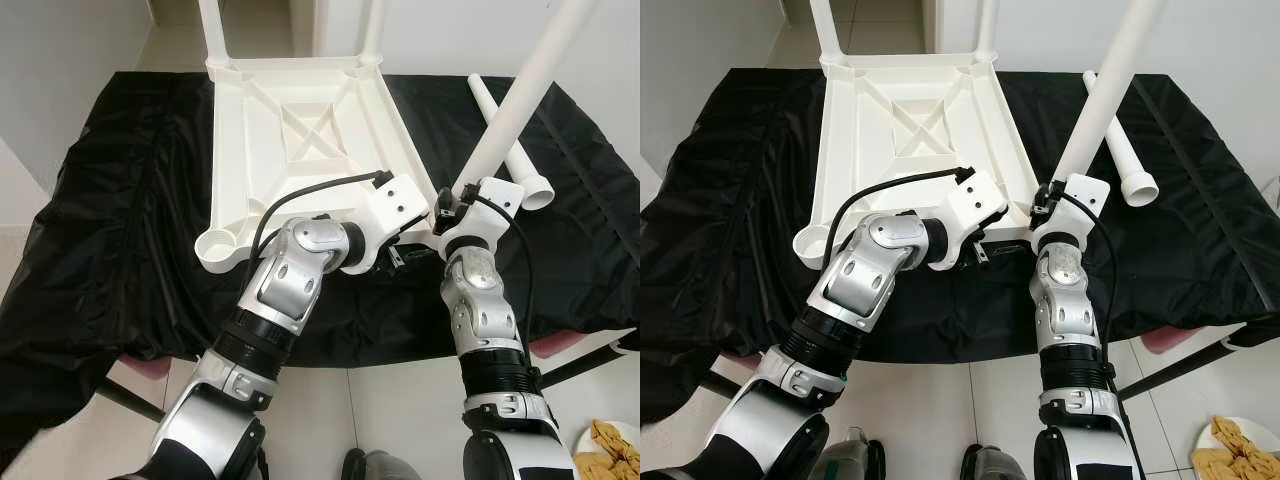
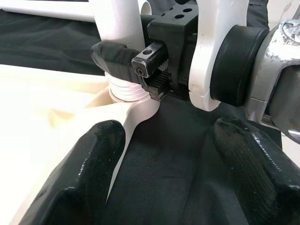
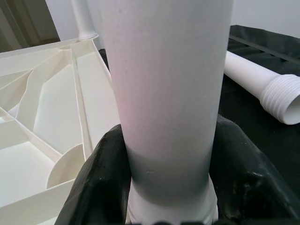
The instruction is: Building children table
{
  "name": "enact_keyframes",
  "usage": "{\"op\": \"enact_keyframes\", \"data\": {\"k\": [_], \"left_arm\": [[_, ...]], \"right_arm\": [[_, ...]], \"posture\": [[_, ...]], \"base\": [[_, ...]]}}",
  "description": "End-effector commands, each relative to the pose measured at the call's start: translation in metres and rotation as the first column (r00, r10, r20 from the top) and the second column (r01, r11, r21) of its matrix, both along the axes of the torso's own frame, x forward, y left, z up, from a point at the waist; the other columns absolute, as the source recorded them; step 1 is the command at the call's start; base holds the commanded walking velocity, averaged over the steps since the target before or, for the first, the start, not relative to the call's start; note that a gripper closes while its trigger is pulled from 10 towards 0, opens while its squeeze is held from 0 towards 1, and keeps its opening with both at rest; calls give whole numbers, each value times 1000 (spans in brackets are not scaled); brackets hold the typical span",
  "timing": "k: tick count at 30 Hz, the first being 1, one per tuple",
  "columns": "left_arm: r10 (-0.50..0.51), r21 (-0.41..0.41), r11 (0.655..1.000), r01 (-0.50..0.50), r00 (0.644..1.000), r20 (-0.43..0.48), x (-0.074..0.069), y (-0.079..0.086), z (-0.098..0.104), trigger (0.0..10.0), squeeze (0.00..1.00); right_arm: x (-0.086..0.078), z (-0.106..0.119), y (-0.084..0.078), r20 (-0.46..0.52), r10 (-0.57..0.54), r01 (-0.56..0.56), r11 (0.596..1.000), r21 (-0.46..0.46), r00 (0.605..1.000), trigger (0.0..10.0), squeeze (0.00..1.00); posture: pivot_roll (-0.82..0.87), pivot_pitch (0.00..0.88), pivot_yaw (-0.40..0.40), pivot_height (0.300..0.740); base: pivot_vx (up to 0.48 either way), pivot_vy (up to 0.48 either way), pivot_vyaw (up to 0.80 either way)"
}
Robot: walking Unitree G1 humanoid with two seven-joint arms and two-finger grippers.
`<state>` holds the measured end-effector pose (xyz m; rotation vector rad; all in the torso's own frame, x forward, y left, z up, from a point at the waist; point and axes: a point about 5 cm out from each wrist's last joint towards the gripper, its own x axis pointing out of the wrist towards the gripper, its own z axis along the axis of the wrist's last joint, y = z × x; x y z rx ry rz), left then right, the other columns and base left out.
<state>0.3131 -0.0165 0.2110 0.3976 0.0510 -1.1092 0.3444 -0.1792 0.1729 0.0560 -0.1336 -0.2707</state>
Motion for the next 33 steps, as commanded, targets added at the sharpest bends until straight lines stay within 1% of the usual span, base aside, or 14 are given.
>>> {"op": "enact_keyframes", "data": {"k": [1, 5, 6, 7, 8, 20, 21, 22, 23, 26, 28, 33], "left_arm": [[146, -35, 989, -144, 988, 54, 6, 3, 3, 10000, 0], [147, -35, 989, -145, 988, 54, 6, 3, 3, 10000, 0], [146, -35, 989, -145, 988, 54, 6, 3, 3, 10000, 0], [146, -35, 989, -144, 988, 54, 6, 3, 3, 10000, 0], [146, -35, 989, -144, 988, 54, 6, 3, 3, 10000, 0], [144, -33, 989, -142, 988, 54, 6, 3, 2, 10000, 0], [144, -33, 989, -142, 988, 54, 6, 3, 2, 10000, 0], [144, -33, 989, -142, 988, 54, 6, 3, 2, 10000, 0], [145, -33, 989, -143, 988, 54, 6, 3, 2, 10000, 0], [148, -33, 989, -146, 988, 53, 6, 3, 1, 10000, 0], [164, -35, 986, -162, 985, 54, 8, 6, 0, 10000, 0], [185, -34, 983, -183, 981, 56, 11, 12, 0, 10000, 0]], "right_arm": [[-1, 20, -8, 80, -48, 49, 999, -9, 996, 10000, 0], [-2, 17, -7, 60, -55, 55, 998, -2, 997, 10000, 0], [-3, 16, -6, 55, -51, 51, 999, 5, 997, 10000, 518], [-3, 15, -5, 55, -49, 49, 999, 7, 997, 10000, 518], [-3, 15, -5, 55, -47, 47, 999, 8, 997, 10000, 1000], [-3, 15, -2, 54, -14, 13, 1000, 20, 998, 10000, 1000], [-3, 14, -2, 54, -8, 6, 1000, 21, 999, 10000, 427], [-3, 14, -1, 54, 2, -3, 1000, 20, 999, 10000, 427], [-4, 14, 0, 58, 19, -20, 1000, 23, 998, 10000, 0], [-5, 13, 1, 64, 46, -47, 998, 27, 997, 10000, 0], [-6, 8, 1, 60, 91, -92, 996, 21, 994, 10000, 0], [-6, 3, -2, 44, 109, -110, 994, 18, 993, 10000, 0]], "posture": [[33, 47, -17, 740], [33, 48, -16, 740], [33, 49, -15, 740], [32, 50, -15, 740], [32, 50, -15, 740], [33, 51, -13, 740], [33, 51, -13, 740], [33, 51, -13, 740], [32, 52, -14, 740], [32, 52, -14, 740], [28, 55, -17, 740], [27, 57, -17, 740]], "base": [[0, 0, 0], [0, 0, 0], [0, 0, 0], [0, 0, 0], [0, 0, 0], [0, 0, 0], [0, 0, 0], [0, 0, 0], [0, 0, 0], [0, 0, 0], [0, 0, 0], [0, 0, 0]]}}
